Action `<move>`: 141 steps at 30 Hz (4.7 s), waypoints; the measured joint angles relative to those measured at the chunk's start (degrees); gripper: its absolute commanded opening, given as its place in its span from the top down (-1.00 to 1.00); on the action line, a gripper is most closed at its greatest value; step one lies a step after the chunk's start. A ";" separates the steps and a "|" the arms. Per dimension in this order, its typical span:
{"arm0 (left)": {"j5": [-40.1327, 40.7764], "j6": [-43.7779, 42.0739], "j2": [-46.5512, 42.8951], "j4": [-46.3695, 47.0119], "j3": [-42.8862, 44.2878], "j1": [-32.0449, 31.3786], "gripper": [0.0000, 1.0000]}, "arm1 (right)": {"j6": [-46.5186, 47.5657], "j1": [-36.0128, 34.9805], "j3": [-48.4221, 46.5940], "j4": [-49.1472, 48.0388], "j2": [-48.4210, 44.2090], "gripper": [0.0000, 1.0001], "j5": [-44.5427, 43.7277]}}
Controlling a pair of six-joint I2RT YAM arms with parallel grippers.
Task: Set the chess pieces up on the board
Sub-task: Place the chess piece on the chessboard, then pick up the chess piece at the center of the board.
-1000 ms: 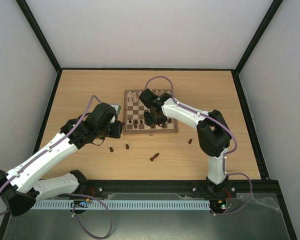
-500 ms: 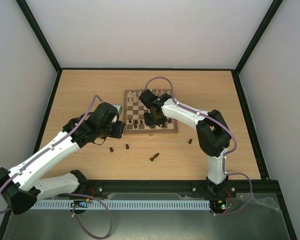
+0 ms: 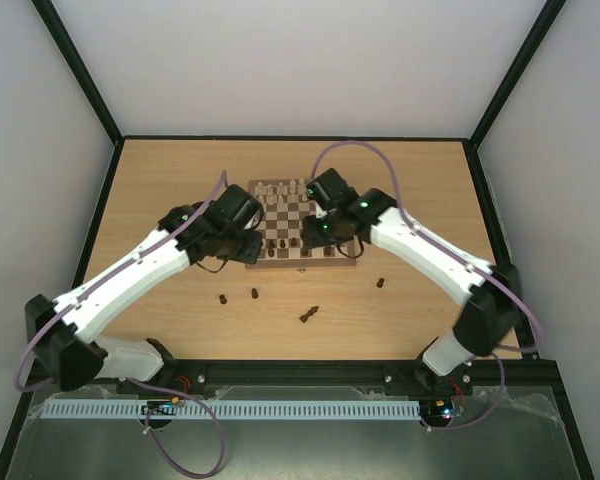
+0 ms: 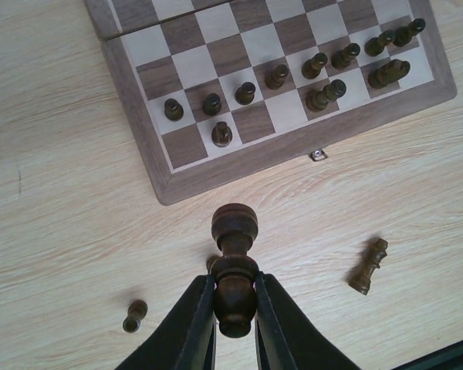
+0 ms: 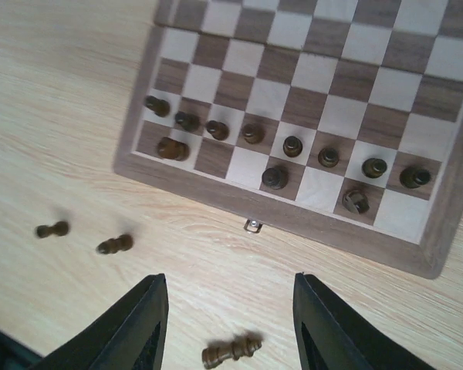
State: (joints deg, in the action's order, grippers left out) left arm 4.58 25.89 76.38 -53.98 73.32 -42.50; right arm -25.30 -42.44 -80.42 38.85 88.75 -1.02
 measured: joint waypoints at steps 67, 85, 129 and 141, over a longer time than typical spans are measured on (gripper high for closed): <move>-0.87 -5.38 47.21 -12.92 30.47 -0.09 0.57 | 1.95 0.00 16.98 3.28 -29.40 -0.99 5.07; -1.01 -5.86 48.00 -12.81 30.18 -0.70 0.28 | 1.95 0.00 17.25 3.28 -29.40 -0.97 5.09; -7.93 5.51 -20.87 5.38 -8.76 -4.55 -0.98 | -9.11 -0.02 29.75 -2.51 -31.74 -0.79 11.26; -8.17 5.81 -22.29 8.33 -11.39 -4.59 -0.98 | -13.57 -0.17 39.39 -12.50 -28.24 -0.49 13.70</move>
State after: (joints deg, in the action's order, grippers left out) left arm -3.60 31.70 54.08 -45.65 61.93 -47.09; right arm -38.87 -42.61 -41.04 26.35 60.51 12.69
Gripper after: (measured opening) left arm 0.993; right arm 0.753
